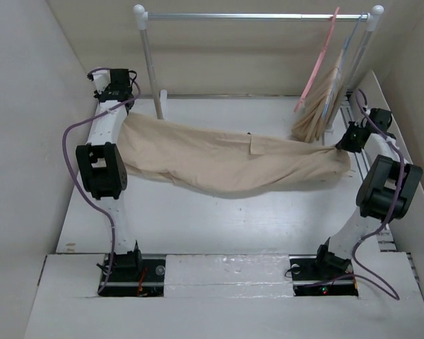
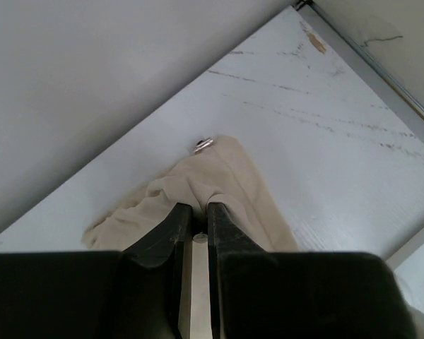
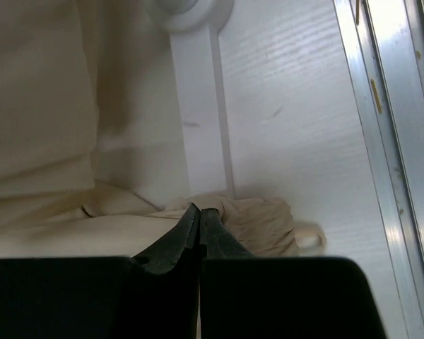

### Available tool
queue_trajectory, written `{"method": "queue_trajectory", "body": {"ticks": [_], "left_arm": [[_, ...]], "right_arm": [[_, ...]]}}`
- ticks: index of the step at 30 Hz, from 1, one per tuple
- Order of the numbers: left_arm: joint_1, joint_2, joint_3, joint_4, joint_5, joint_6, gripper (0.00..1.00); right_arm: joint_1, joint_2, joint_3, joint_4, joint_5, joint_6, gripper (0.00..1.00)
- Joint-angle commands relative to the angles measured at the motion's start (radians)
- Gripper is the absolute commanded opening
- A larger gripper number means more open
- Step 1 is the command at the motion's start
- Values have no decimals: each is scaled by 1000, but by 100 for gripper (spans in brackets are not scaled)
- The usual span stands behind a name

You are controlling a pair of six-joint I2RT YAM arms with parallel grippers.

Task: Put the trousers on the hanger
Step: Fold the trousers at the center of the board.

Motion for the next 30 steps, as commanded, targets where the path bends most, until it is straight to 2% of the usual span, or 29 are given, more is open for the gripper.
{"method": "queue_trajectory", "body": {"ticks": [1,3,4,5,6,7,8,10,11,13,15,16,17,18,19,20,21,22,23,26,30], "left_arm": [[23,60,120,43,10,42,2],[23,123,192,54,31,61,12],[23,138,202,63,57,67,20],[23,152,206,71,68,78,37],[23,161,209,59,67,75,45],[23,158,199,54,70,72,59],[23,149,183,48,73,67,83],[23,105,154,0,59,43,95],[23,74,125,-3,68,35,98],[23,-31,29,-17,91,-14,98],[35,-167,-144,2,140,-57,94],[49,-217,-213,20,195,-88,91],[63,-269,-298,47,240,-138,84],[78,-362,-458,113,287,-163,82],[116,-400,-526,146,370,-191,80],[164,-453,-647,217,484,-229,69],[164,-463,-686,242,486,-240,69],[201,-463,-705,255,548,-254,66],[215,-458,-713,258,562,-263,61],[224,-403,-687,270,575,-243,61],[224,-284,-592,241,605,-238,63]], "right_arm": [[10,76,103,112,5,2,0],[24,114,161,95,19,-1,0],[33,130,176,89,13,8,4],[33,151,183,92,-6,15,11],[33,156,192,97,-18,19,24],[33,156,196,94,-30,20,65],[42,147,198,89,-58,16,80],[42,112,178,74,-81,2,99],[53,84,157,75,-93,-4,100],[67,-37,53,104,-95,-7,100],[91,-179,-36,121,-92,0,98],[92,-228,-137,150,-93,20,87],[125,-276,-194,173,-90,28,80],[142,-375,-246,192,-83,38,65],[157,-416,-291,212,-78,61,25],[189,-487,-367,219,-95,63,10],[206,-488,-395,219,-104,63,10],[225,-528,-414,197,-119,36,6],[246,-543,-443,187,-150,11,6],[309,-586,-466,100,-191,-57,14],[349,-668,-534,55,-202,-121,14]]}}
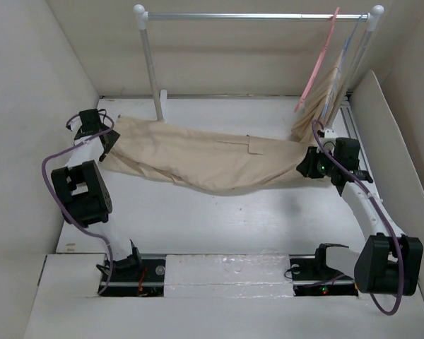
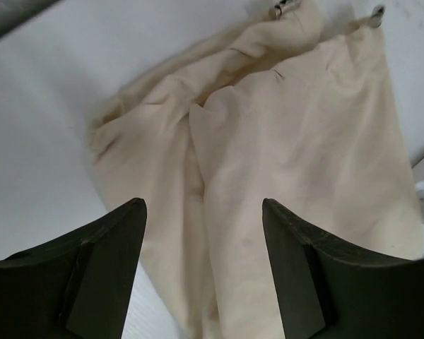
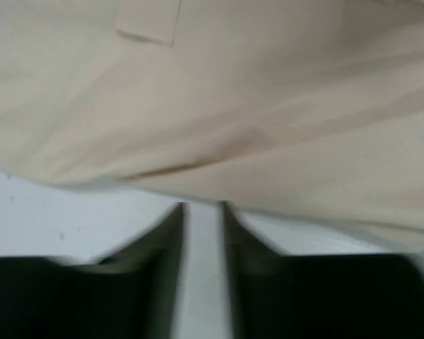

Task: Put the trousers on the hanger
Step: Fold the trousers at the center of the board.

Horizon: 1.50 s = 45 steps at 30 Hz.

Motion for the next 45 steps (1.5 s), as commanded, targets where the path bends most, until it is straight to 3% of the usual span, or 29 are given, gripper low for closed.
{"method": "queue_trajectory", "body": {"ticks": [1,6,10,14,21,28,30,34,35,36,37,43,45], "left_arm": [[-12,72,75,32,76,-14,63],[-12,146,109,65,89,-14,60],[-12,183,143,50,60,-7,39],[-12,178,181,3,17,-2,0],[-12,-27,160,-103,-129,24,0],[-12,-71,68,-142,-169,71,0],[-12,-31,42,-180,-187,52,3],[-12,-9,-36,-159,-239,30,26],[-12,-12,-55,-153,-249,26,26],[-12,-14,-61,-152,-264,18,32],[2,-15,-66,-148,-264,15,45],[79,3,-52,-163,-259,10,80],[79,-29,-56,-166,-261,18,85]], "right_arm": [[35,-75,-31,-50,-37,-99,49],[92,-101,-66,-99,-47,-130,51],[146,-147,-109,-95,-15,-86,51],[195,-163,-128,-82,20,-48,51],[213,-111,-141,-36,9,-60,52],[224,-43,-94,-33,-20,-103,52],[224,-40,-82,-68,-1,-111,52],[184,-60,-74,-101,22,-124,53],[171,-60,-66,-108,11,-127,54],[149,-60,-62,-119,5,-132,57],[140,-63,-59,-124,-3,-137,58],[34,-81,-59,-150,19,-118,88],[-39,-75,-71,-121,35,-85,97]]}}
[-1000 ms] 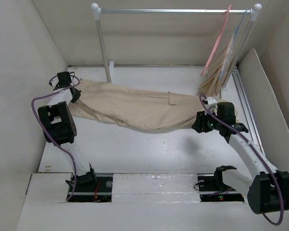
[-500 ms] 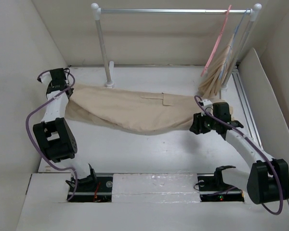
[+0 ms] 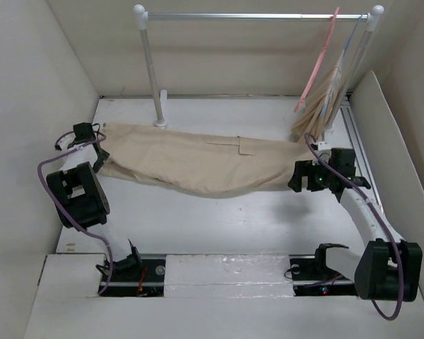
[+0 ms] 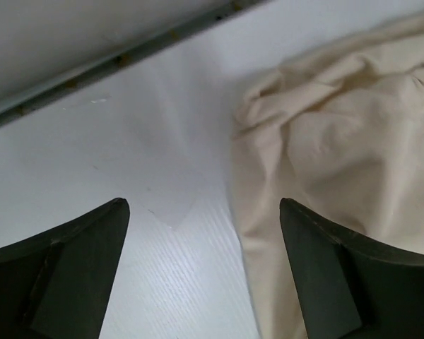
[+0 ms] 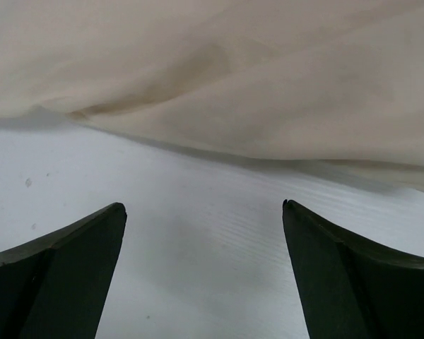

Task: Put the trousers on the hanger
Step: Fold the trousers at the center of the board.

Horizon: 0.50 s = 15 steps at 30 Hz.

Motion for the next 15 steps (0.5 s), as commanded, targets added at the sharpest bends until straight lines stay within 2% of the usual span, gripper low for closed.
{"method": "queue_trajectory", "body": {"ticks": [1,3,5,8,11,15], "left_arm": [[11,-50,19,-12,-22,0,85],[11,-148,-40,39,33,0,88],[11,-235,-106,80,85,-20,96],[-15,-323,-198,161,192,-35,99],[-26,-304,-223,200,246,-17,99],[-26,-176,-151,113,245,-23,99]], "right_arm": [[-86,-13,14,42,21,39,98],[-178,17,11,85,-28,63,100],[-238,45,15,114,-86,97,100],[-266,71,29,142,-104,140,100],[-293,67,28,154,-91,168,100],[-358,79,-8,165,-87,204,100]]}}
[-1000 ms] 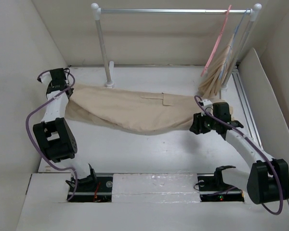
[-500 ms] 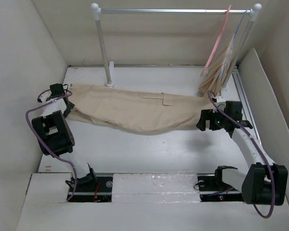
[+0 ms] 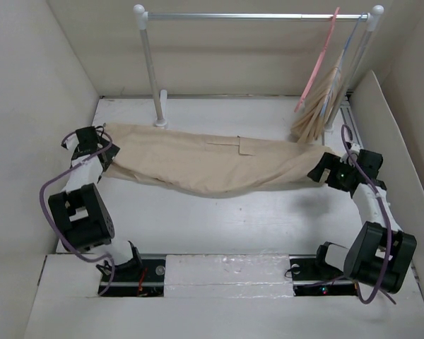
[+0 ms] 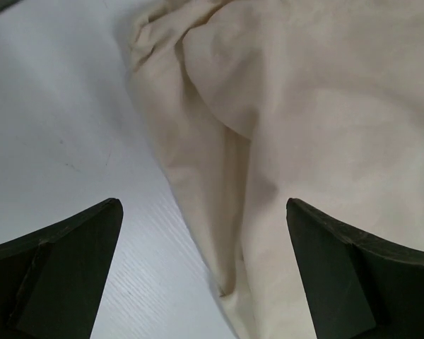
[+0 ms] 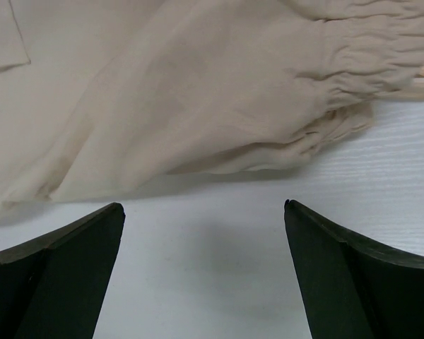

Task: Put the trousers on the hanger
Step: Fold the trousers at the center of the board.

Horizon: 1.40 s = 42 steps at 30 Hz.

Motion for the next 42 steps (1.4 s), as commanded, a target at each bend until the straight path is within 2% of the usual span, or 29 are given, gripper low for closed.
{"method": "queue_trajectory", "body": {"ticks": [1,5,9,12,14,15,16,17,18,19,21,23,24,28,31,36,37,38,39,40,41,42], "left_arm": [[3,95,33,-32,30,-4,99],[12,188,70,-19,16,-4,99],[21,266,105,-10,24,-11,98],[21,302,107,-7,25,-24,89],[21,306,90,4,19,-27,71],[21,305,84,7,11,-26,64],[21,305,79,8,2,-24,46],[32,305,72,2,-6,-24,39],[32,302,70,-1,-19,-17,31],[32,302,69,-3,-23,-12,15],[43,291,67,-16,-64,9,0],[43,267,55,-26,-85,25,0],[43,254,47,-27,-114,29,0],[43,188,3,-71,-205,26,0],[43,118,-55,-139,-303,23,0],[43,12,-155,-206,-355,-26,0],[43,-2,-161,-211,-334,-20,1],[43,-29,-158,-223,-322,-9,8],[43,-42,-146,-245,-323,-29,18],[43,-54,-135,-256,-319,-27,50],[43,-77,-102,-286,-319,-32,65],[43,-86,-82,-314,-305,-75,75]], "right_arm": [[-69,7,-16,75,-22,58,100],[-132,107,-59,172,-80,101,100],[-132,215,-42,289,-78,138,100],[-132,282,-61,418,-80,205,100],[-132,311,-61,446,-68,215,99],[-132,325,-62,468,-54,219,90],[-132,348,-64,472,-43,224,84],[-132,360,-74,482,-23,226,77],[-132,369,-79,500,-17,227,55],[-132,387,-85,505,-15,227,43],[-148,395,-102,500,-18,220,10],[-172,366,-119,479,-22,204,0],[-172,346,-125,418,-15,190,0],[-229,175,-148,243,20,98,0],[-330,26,-133,67,25,4,0],[-369,-86,-140,-48,21,-31,0],[-369,-88,-146,-48,8,-37,5],[-369,-86,-143,-63,-17,-44,19],[-369,-79,-125,-90,-15,-81,52],[-369,-67,-105,-110,-14,-95,71],[-354,-63,-87,-130,-8,-103,87],[-340,-60,-50,-162,-6,-103,100]]}}
